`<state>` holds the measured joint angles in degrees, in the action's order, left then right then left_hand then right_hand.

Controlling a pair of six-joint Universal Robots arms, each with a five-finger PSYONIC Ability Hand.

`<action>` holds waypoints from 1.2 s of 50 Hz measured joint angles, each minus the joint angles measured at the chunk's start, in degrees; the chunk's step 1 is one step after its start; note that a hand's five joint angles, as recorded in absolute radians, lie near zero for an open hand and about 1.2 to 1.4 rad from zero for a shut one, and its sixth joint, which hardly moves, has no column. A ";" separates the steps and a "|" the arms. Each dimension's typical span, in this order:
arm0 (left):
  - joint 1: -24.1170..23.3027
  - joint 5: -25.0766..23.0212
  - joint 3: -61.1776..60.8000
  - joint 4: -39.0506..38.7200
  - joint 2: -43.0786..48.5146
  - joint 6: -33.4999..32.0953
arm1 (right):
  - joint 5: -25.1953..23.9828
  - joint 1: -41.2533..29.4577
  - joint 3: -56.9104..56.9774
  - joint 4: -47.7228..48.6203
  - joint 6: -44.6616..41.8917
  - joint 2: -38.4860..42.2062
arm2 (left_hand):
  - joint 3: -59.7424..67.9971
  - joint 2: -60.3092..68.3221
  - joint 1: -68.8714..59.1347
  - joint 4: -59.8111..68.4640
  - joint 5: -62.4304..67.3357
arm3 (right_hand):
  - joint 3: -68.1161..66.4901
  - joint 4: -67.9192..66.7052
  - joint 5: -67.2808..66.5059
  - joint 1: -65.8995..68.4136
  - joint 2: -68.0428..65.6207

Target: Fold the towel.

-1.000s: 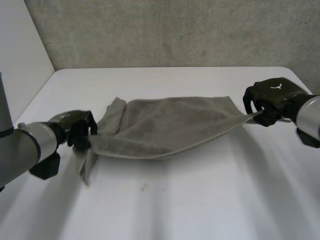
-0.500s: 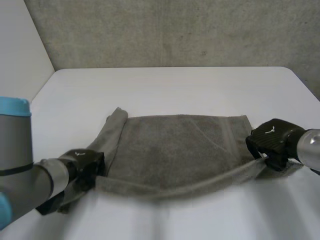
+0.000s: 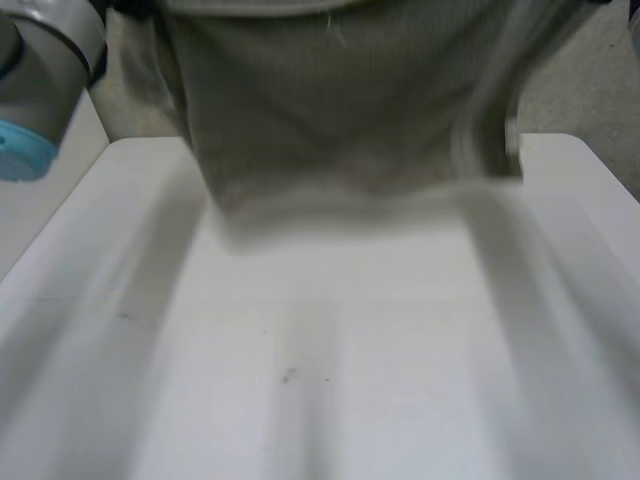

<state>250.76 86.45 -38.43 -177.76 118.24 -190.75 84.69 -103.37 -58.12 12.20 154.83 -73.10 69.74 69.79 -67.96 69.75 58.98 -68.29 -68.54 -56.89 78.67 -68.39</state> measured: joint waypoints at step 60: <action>1.23 -0.31 -70.73 -14.94 -13.12 -4.61 | -10.07 9.58 -42.21 -2.79 9.62 3.67 | -55.95 -56.12 53.86 -56.04 -55.34 | -0.07 0.00 -0.16 0.04 0.00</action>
<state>252.00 86.14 -109.16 -192.71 105.12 -195.36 74.62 -93.79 -100.33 9.41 164.45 -69.44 13.78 13.67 -14.10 13.71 3.65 -68.36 -68.55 -57.05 78.71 -68.39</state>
